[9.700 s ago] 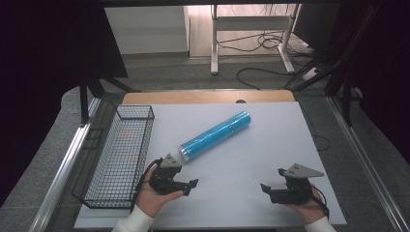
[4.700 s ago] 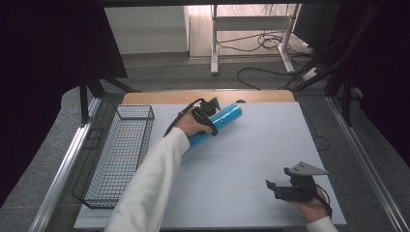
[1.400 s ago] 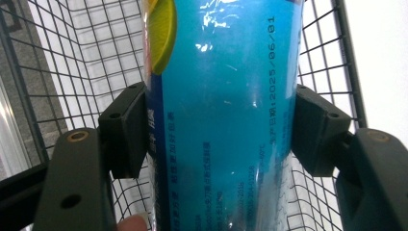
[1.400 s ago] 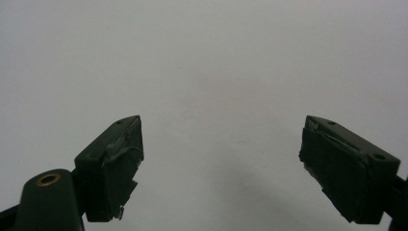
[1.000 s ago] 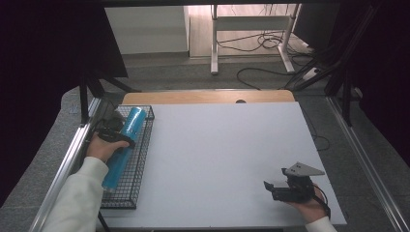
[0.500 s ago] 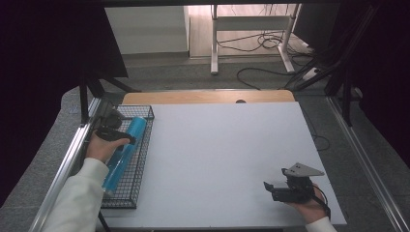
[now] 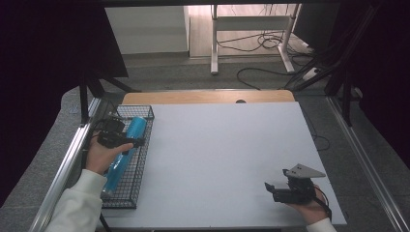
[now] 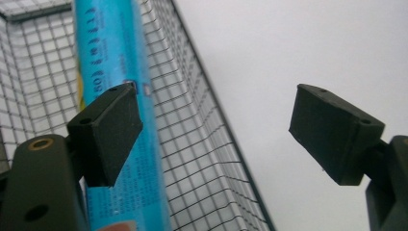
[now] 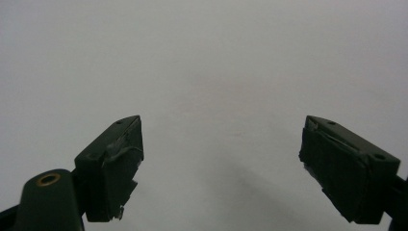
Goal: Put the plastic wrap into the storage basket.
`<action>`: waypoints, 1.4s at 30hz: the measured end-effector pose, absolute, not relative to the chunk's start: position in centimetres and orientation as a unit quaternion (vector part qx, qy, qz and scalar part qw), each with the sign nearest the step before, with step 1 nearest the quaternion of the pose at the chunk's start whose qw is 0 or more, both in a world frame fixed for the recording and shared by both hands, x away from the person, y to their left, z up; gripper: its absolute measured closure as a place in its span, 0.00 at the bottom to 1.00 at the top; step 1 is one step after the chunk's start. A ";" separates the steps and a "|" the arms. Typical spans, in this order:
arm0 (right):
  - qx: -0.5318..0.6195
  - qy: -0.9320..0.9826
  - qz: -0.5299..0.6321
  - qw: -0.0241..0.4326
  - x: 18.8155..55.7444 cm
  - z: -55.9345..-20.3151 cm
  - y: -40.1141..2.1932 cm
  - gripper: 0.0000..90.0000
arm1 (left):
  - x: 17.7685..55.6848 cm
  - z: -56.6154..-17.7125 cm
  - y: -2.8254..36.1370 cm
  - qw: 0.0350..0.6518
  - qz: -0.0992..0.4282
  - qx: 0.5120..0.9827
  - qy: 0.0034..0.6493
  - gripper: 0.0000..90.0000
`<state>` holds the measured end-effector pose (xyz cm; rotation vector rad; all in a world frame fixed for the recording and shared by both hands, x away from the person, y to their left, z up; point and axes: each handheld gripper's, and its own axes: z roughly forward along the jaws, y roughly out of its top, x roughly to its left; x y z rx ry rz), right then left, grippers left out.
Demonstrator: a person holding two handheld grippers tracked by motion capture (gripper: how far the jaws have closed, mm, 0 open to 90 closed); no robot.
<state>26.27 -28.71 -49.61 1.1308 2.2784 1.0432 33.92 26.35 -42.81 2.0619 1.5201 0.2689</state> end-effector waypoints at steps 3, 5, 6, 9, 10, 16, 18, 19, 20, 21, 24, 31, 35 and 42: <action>0.402 0.813 0.373 0.195 26.3 -49.6 -28.7 0.18 | 33.1 -42.7 25.5 0.287 0.112 0.776 0.550 0.21; 0.399 0.815 0.372 0.196 26.2 -49.6 -28.7 0.18 | 32.6 -42.7 24.9 0.298 0.112 0.778 0.541 0.21; 0.400 0.815 0.372 0.195 26.2 -49.6 -28.7 0.18 | 32.4 -42.6 24.6 0.304 0.110 0.780 0.536 0.21; 0.401 0.814 0.371 0.196 26.1 -49.6 -28.8 0.18 | 31.2 -42.8 22.9 0.337 0.093 0.783 0.515 0.21; 0.401 0.814 0.371 0.196 26.1 -49.6 -28.8 0.18 | 31.2 -42.8 22.9 0.337 0.093 0.783 0.515 0.21; 0.401 0.813 0.374 0.197 26.2 -49.5 -28.8 0.18 | 29.6 -43.8 20.4 0.360 0.086 0.790 0.489 0.21; 0.399 0.814 0.374 0.197 26.3 -49.5 -28.7 0.18 | 28.8 -44.4 19.6 0.378 0.066 0.788 0.482 0.21; 0.398 0.815 0.373 0.197 26.4 -49.5 -28.7 0.18 | 28.4 -44.9 19.1 0.384 0.059 0.788 0.478 0.21; 0.396 0.816 0.373 0.197 26.4 -49.5 -28.6 0.18 | 28.1 -45.1 18.7 0.384 0.060 0.790 0.474 0.21; 0.395 0.816 0.373 0.197 26.4 -49.5 -28.6 0.18 | 27.6 -45.5 18.3 0.386 0.059 0.791 0.471 0.21; 0.393 0.816 0.375 0.197 26.5 -49.5 -28.5 0.18 | 26.4 -46.4 17.1 0.393 0.054 0.794 0.460 0.21; 0.390 0.819 0.372 0.195 26.6 -49.7 -28.3 0.18 | 24.8 -48.2 15.3 0.375 0.074 0.811 0.443 0.21; 0.386 0.822 0.371 0.195 26.8 -49.8 -28.2 0.18 | 24.6 -48.6 15.0 0.374 0.074 0.814 0.437 0.21; 0.383 0.820 0.378 0.195 26.9 -49.6 -28.3 0.18 | 24.7 -48.7 15.1 0.370 0.086 0.816 0.435 0.21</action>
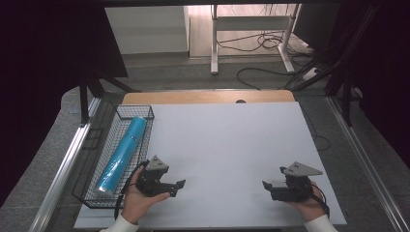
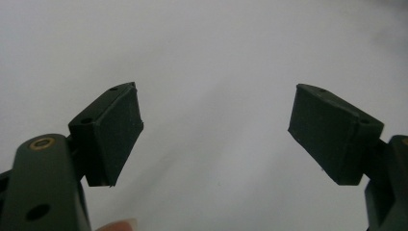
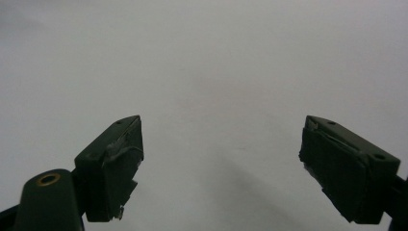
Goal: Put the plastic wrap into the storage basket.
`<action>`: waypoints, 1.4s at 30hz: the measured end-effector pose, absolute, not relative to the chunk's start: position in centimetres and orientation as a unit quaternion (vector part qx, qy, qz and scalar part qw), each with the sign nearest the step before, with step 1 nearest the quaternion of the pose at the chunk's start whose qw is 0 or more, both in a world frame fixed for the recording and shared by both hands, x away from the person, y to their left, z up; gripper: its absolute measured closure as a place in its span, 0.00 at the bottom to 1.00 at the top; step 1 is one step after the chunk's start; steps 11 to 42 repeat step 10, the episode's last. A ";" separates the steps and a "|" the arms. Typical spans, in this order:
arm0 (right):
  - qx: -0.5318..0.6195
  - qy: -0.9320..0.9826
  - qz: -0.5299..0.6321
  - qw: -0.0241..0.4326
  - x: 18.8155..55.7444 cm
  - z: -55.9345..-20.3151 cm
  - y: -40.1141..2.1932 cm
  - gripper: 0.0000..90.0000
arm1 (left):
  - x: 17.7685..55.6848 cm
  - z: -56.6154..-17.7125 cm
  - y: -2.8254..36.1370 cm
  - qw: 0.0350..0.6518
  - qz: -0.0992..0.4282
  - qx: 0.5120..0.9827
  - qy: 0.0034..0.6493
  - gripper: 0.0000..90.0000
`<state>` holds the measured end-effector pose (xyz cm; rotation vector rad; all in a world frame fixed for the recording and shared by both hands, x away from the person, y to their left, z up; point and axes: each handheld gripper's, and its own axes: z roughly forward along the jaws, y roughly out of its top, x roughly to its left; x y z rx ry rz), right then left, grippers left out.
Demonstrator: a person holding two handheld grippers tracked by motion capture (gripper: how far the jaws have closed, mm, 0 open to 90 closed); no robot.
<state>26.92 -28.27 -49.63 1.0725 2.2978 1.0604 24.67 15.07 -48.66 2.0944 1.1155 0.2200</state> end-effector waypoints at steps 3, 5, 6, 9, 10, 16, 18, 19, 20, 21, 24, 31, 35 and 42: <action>0.380 0.820 0.379 0.197 26.8 -49.6 -28.3 0.18 | 24.6 -48.6 15.1 0.372 0.087 0.816 0.434 0.21; 0.379 0.820 0.380 0.198 26.8 -49.6 -28.2 0.18 | 24.6 -48.6 15.2 0.374 0.084 0.815 0.435 0.21; 0.378 0.820 0.381 0.198 26.7 -49.6 -28.2 0.18 | 24.7 -48.6 15.2 0.375 0.083 0.814 0.436 0.21; 0.376 0.819 0.386 0.199 26.7 -49.5 -28.2 0.18 | 24.6 -48.6 15.2 0.373 0.084 0.815 0.436 0.21; 0.376 0.819 0.386 0.199 26.7 -49.5 -28.2 0.18 | 24.6 -48.7 15.2 0.373 0.085 0.815 0.435 0.21; 0.376 0.819 0.386 0.199 26.7 -49.5 -28.2 0.18 | 24.6 -48.7 15.2 0.373 0.085 0.815 0.435 0.21; 0.376 0.819 0.386 0.199 26.7 -49.5 -28.2 0.18 | 24.6 -48.7 15.2 0.373 0.085 0.815 0.435 0.21; 0.376 0.819 0.386 0.199 26.7 -49.5 -28.2 0.18 | 24.6 -48.7 15.2 0.373 0.085 0.815 0.435 0.21; 0.376 0.819 0.386 0.199 26.7 -49.5 -28.2 0.18 | 24.6 -48.7 15.2 0.373 0.085 0.815 0.435 0.21; 0.376 0.819 0.386 0.199 26.7 -49.5 -28.2 0.18 | 24.6 -48.7 15.2 0.373 0.085 0.815 0.435 0.21; 0.376 0.819 0.386 0.199 26.7 -49.5 -28.2 0.18 | 24.6 -48.7 15.2 0.373 0.085 0.815 0.435 0.21; 0.376 0.819 0.386 0.199 26.7 -49.5 -28.2 0.18 | 24.6 -48.7 15.2 0.373 0.085 0.815 0.435 0.21; 0.376 0.819 0.386 0.199 26.7 -49.5 -28.2 0.18 | 24.6 -48.7 15.2 0.373 0.085 0.815 0.435 0.21; 0.376 0.819 0.386 0.199 26.7 -49.5 -28.2 0.18 | 24.6 -48.7 15.2 0.373 0.085 0.815 0.435 0.21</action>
